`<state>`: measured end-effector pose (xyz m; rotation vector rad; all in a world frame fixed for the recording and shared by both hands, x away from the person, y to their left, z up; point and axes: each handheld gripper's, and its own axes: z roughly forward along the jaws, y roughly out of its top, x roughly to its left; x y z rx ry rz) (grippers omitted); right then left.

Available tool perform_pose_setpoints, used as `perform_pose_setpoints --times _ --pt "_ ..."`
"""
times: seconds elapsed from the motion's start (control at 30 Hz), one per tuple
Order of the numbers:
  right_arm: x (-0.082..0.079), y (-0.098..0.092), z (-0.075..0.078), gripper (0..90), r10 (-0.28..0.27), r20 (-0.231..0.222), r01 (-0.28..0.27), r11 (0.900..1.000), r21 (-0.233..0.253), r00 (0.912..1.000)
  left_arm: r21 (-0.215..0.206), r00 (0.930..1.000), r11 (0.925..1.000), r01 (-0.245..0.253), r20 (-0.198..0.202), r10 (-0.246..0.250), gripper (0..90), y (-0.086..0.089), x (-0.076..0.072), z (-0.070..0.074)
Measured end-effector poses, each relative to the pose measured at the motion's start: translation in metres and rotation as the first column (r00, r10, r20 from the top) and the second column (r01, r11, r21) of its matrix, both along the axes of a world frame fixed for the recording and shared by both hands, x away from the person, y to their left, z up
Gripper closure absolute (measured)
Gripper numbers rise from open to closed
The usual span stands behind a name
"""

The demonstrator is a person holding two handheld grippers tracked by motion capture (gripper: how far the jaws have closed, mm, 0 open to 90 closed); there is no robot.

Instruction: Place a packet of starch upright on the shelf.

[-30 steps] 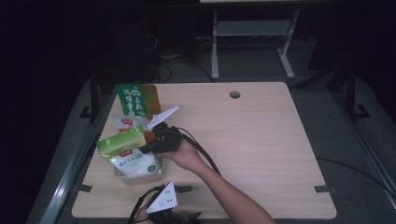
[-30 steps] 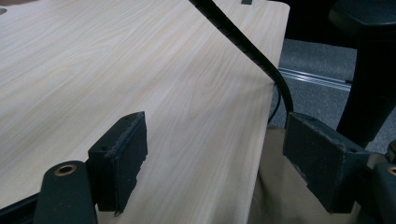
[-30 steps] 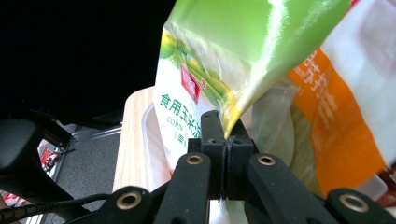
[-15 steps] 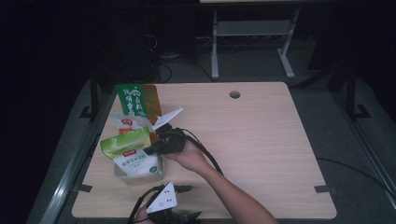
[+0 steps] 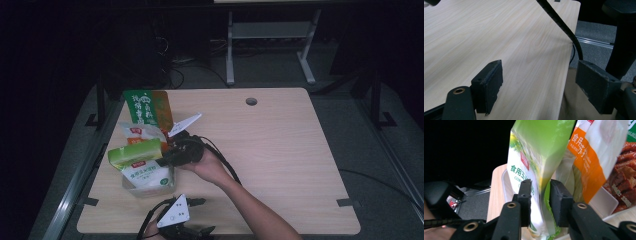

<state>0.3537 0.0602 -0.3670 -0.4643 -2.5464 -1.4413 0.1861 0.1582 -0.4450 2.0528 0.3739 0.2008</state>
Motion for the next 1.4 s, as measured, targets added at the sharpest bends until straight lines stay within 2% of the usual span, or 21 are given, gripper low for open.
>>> perform_pose_setpoints --times 0.17,0.5,0.63,0.77,0.83,1.4 --pt "0.000 -0.013 0.004 61.4 -0.016 -0.004 0.016 1.000 0.012 0.9999 -0.004 1.0000 1.0000 -0.006 -0.001 0.006 21.8 0.001 0.001 0.000" --pt "0.005 -0.053 0.010 49.6 -0.075 0.016 0.074 0.997 0.013 0.9971 -0.005 0.9999 0.9999 -0.010 0.004 0.010 21.8 0.003 0.001 0.001" --pt "0.006 -0.070 0.012 48.5 -0.109 0.019 0.109 0.994 0.023 0.9938 -0.001 0.9999 1.0000 -0.009 0.012 0.009 21.8 0.004 0.003 0.002" --pt "0.007 -0.082 0.012 47.5 -0.133 0.020 0.133 0.991 0.013 0.9909 -0.006 0.9999 0.9999 -0.015 0.003 0.015 21.8 0.005 0.003 0.002" --pt "0.008 -0.086 0.012 46.9 -0.140 0.027 0.140 0.990 0.006 0.9898 -0.006 0.9998 0.9998 -0.018 0.002 0.018 21.8 0.005 0.003 0.002" --pt "0.010 -0.114 0.008 43.2 -0.191 0.004 0.191 0.981 -0.018 0.9815 -0.004 0.9998 0.9999 -0.016 0.008 0.017 21.8 0.006 0.004 0.003"
